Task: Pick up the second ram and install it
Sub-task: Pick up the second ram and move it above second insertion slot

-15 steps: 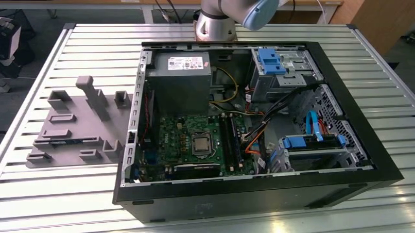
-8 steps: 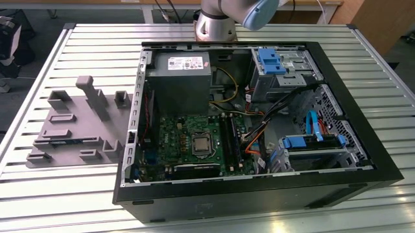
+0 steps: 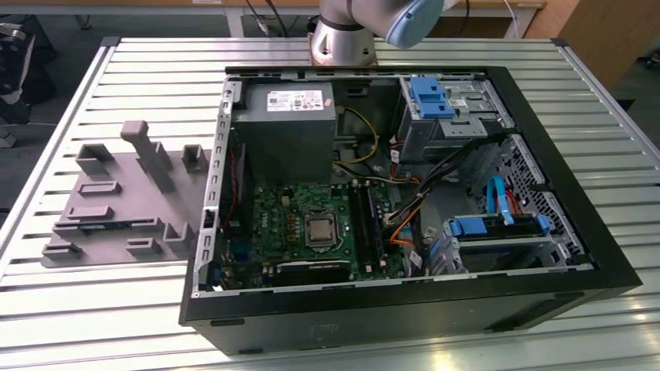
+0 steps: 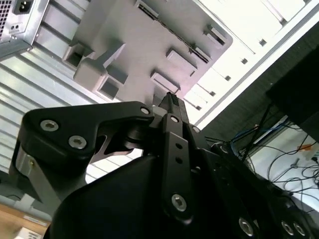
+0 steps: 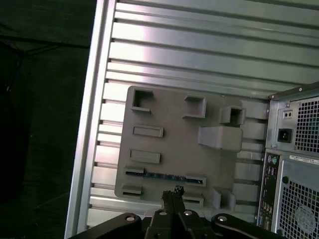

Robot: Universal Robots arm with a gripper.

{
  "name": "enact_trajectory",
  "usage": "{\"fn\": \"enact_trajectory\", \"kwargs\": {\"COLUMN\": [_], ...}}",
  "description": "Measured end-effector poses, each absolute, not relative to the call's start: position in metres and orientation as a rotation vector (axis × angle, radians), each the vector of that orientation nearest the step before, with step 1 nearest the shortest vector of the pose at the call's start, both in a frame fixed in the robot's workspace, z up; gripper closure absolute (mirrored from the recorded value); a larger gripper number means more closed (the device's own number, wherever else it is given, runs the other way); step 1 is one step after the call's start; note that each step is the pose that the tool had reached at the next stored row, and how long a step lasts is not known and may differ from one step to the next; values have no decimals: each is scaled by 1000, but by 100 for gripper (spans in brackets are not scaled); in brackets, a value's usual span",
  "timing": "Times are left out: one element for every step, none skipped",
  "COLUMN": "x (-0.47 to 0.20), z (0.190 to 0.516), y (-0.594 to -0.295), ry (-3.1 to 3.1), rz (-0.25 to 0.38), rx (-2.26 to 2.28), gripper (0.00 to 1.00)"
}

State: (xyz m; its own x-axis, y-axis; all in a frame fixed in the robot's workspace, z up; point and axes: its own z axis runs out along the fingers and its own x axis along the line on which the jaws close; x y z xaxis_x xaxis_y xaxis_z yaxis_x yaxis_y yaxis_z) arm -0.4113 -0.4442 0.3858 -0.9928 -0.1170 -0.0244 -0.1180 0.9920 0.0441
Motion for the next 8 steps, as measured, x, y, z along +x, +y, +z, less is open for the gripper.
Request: {"fn": "enact_trajectory", "kwargs": {"x": [-411, -411, -411, -411, -411, -412, -412, -412], "z": [386, 386, 385, 385, 385, 385, 385, 385], "y": [-444, -444, -444, -444, -444, -444, -444, -444], "ry": [3112, 3111, 3109, 3108, 3106, 3104, 3101, 3099], "rz": [71, 72, 72, 72, 72, 72, 72, 72], "rx": [-209, -235, -259, -282, -306, -329, -353, -379], "gripper": [89, 89, 89, 89, 89, 89, 89, 89]}}
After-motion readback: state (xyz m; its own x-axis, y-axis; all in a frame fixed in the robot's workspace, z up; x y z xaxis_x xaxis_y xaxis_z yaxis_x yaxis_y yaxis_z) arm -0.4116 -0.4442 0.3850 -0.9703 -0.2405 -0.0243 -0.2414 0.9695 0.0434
